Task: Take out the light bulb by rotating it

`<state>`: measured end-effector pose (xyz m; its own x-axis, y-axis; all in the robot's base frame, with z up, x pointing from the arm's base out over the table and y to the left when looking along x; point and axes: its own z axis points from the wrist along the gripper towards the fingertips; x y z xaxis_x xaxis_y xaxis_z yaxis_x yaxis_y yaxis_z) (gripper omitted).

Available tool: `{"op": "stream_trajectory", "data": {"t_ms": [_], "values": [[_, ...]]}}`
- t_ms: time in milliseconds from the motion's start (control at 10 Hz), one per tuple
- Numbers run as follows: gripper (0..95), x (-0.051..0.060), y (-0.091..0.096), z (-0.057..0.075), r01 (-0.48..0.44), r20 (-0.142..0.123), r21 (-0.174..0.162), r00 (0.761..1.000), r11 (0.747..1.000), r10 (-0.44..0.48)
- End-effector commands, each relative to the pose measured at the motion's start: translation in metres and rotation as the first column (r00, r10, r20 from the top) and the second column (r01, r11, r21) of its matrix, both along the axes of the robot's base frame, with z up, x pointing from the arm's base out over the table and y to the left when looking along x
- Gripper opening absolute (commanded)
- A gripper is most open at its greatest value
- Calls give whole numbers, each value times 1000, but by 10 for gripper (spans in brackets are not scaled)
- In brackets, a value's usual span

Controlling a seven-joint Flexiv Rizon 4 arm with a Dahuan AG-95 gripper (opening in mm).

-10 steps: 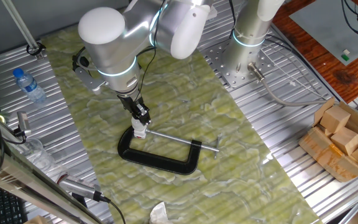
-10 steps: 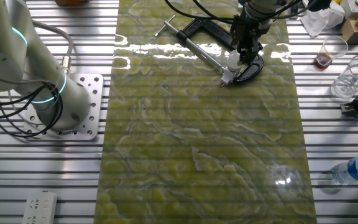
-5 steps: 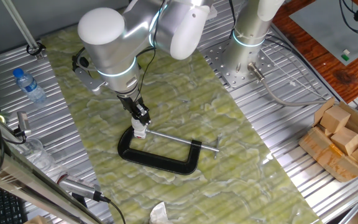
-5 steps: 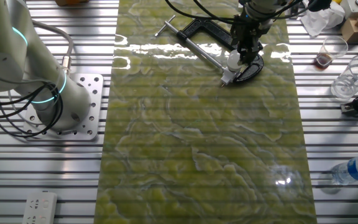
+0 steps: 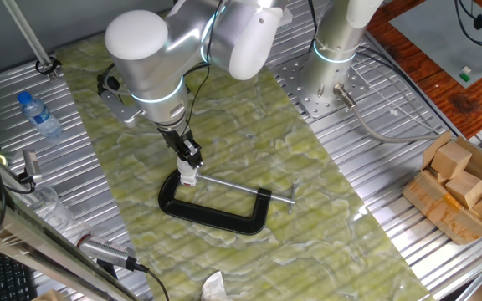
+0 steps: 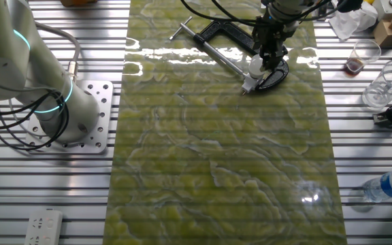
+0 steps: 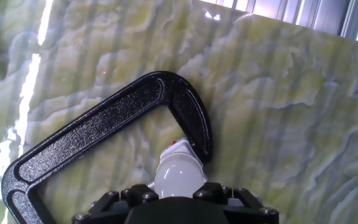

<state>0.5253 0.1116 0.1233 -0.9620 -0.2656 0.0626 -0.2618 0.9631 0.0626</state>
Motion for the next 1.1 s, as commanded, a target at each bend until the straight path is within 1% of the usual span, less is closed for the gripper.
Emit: {"op": "stream_trajectory", "data": {"t_ms": [100, 200, 300, 800, 1100], "values": [[570, 0, 0, 0, 0, 0, 0, 1000, 1000, 0], [570, 0, 0, 0, 0, 0, 0, 1000, 1000, 0], [570, 2, -1, -23, 38, 20, -4, 999, 999, -38], [570, 2, -1, -23, 49, 20, -7, 999, 999, -49], [570, 2, -2, -27, 65, 21, -18, 998, 998, -65]]}}
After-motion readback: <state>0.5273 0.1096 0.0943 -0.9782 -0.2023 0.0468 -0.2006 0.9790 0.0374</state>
